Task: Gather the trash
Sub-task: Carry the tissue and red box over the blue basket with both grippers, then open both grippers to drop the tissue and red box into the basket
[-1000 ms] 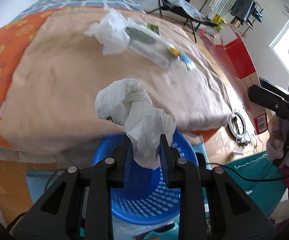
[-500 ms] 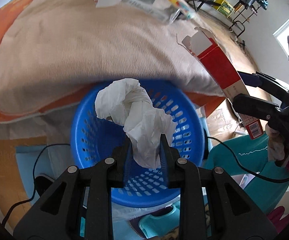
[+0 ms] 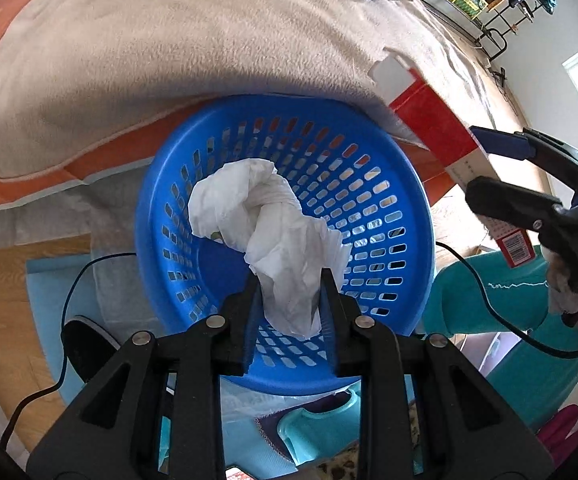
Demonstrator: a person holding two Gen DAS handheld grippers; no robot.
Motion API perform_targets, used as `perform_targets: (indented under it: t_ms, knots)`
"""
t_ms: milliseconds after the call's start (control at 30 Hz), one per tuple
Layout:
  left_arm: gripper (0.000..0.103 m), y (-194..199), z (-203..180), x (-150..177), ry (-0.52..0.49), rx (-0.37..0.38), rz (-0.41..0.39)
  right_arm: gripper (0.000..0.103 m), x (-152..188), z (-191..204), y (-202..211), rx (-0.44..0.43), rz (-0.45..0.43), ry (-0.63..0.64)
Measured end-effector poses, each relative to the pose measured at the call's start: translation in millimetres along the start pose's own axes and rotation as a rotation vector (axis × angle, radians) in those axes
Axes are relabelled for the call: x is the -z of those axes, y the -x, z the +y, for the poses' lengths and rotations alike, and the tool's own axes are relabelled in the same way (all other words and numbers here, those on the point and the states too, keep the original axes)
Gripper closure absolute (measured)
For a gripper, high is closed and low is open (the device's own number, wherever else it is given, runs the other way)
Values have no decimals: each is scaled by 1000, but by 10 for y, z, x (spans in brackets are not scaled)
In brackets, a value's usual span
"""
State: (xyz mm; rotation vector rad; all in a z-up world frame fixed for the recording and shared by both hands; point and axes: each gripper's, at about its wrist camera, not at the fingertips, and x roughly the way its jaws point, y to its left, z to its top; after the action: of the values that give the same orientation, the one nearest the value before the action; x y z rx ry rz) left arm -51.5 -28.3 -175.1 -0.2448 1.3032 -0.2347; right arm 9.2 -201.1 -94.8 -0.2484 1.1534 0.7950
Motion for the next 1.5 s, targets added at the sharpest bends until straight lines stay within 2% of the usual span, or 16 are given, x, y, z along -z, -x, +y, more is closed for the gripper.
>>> perform_targets:
  t_ms: [67,233,800,1233,1500]
  knots:
    - [60,-17,25,-21,2,-7,2,21,1,11,-37,-1,13,3]
    - [60,-24,10,-55,-2,-29,0,20,-32,30,-79,8,22,4]
    - [60,23,15,-70,6,-26,-12,17,-58,5,-58,15,11,-6]
    - [60,164,73,-234,41,-20,-53,17,-150,-49,109,18,-50,-36]
    - [60,464,155,-604,68,-34,-145,16,-332,-146,365,5,-140,-74]
